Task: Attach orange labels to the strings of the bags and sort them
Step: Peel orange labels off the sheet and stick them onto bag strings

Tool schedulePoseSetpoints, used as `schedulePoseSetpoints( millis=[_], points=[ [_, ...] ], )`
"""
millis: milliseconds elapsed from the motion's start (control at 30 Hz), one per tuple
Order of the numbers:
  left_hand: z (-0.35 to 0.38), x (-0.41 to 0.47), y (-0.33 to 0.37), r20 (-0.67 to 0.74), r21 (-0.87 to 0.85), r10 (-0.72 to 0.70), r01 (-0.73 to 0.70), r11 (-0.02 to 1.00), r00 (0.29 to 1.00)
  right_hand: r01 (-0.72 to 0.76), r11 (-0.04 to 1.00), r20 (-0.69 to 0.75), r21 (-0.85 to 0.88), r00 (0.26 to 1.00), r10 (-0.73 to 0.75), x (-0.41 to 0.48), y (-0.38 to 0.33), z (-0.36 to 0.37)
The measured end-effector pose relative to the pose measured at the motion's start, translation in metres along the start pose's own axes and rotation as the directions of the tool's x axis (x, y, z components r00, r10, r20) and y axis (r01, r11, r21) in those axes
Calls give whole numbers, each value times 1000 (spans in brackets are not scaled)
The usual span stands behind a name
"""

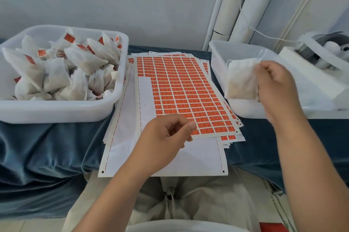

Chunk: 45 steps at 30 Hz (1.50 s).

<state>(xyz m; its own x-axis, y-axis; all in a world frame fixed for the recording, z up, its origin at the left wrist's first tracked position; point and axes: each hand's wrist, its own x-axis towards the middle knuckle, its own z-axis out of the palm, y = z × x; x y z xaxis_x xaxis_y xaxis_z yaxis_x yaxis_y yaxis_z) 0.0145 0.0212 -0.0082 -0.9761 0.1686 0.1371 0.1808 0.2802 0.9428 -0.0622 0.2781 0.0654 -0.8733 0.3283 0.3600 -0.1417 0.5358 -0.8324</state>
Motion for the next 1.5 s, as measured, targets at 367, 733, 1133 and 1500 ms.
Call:
schedulePoseSetpoints(
  millis=[367,733,1133,1500],
  points=[
    [27,-7,1,31,-183,102,-94,979,994,-2,971,286,239,956,-68,-99,-9,56],
    [-5,4,-9,134,-583,-185,228,780,974,108,958,438,267,872,-220,-114,-23,53],
    [-9,5,-12,169,-527,-229,284,801,959,119,985,433,125,887,-162,-100,-14,50],
    [-13,3,-5,160,-202,14,19,979,987,-342,905,720,253,692,60,-94,-12,53]
  ],
)
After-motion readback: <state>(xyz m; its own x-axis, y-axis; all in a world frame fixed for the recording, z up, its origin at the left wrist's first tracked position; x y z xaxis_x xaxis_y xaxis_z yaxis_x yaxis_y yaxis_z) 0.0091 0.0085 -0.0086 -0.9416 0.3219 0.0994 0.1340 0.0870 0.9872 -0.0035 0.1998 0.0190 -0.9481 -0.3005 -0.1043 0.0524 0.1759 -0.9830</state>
